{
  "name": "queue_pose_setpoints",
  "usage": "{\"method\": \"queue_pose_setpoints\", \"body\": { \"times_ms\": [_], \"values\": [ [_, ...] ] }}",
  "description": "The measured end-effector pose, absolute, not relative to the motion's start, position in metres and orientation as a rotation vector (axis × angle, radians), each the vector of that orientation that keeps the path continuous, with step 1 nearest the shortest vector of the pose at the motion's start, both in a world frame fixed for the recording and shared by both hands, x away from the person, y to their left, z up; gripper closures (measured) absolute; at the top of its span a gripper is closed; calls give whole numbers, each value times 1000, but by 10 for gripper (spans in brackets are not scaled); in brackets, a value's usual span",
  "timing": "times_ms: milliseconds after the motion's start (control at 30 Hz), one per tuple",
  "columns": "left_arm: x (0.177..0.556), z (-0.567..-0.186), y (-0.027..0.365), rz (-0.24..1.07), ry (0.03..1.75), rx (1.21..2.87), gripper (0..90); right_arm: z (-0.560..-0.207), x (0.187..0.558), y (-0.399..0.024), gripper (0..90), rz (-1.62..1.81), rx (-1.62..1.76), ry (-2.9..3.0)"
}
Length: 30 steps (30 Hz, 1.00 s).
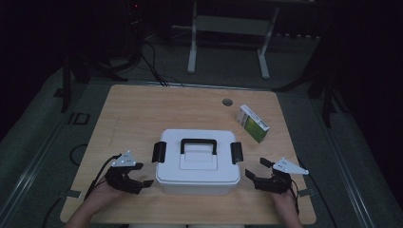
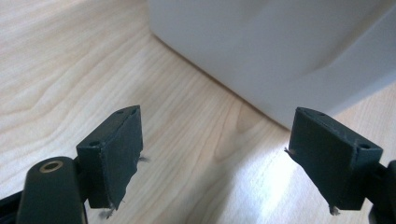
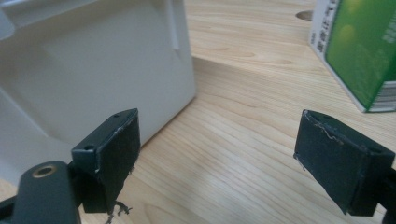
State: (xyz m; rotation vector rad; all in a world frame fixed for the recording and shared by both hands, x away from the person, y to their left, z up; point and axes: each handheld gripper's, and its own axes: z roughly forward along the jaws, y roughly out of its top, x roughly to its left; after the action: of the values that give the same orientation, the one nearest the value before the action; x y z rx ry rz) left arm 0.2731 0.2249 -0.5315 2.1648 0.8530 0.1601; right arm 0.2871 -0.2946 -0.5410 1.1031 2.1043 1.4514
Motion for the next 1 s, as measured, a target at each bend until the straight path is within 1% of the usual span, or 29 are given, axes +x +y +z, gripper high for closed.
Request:
{"method": "queue_pose_setpoints", "body": {
  "times_ms": [67,100,333,633,1000],
  "values": [
    [272,-532,228,136,840,2182,178,-541,286,-297,152,1439,1108,2099],
    [270,-532,230,151,836,2197,179,-542,286,-298,152,1427,1105,2110],
    [269,-527,248,146,876,2202,180,-549,283,-299,151,1370,1112,2162],
    [271,-499,259,167,865,2232,182,-550,281,-299,150,1368,1115,2158],
    [275,-461,257,189,806,2270,183,-551,282,-300,150,1368,1120,2163]
  ]
}}
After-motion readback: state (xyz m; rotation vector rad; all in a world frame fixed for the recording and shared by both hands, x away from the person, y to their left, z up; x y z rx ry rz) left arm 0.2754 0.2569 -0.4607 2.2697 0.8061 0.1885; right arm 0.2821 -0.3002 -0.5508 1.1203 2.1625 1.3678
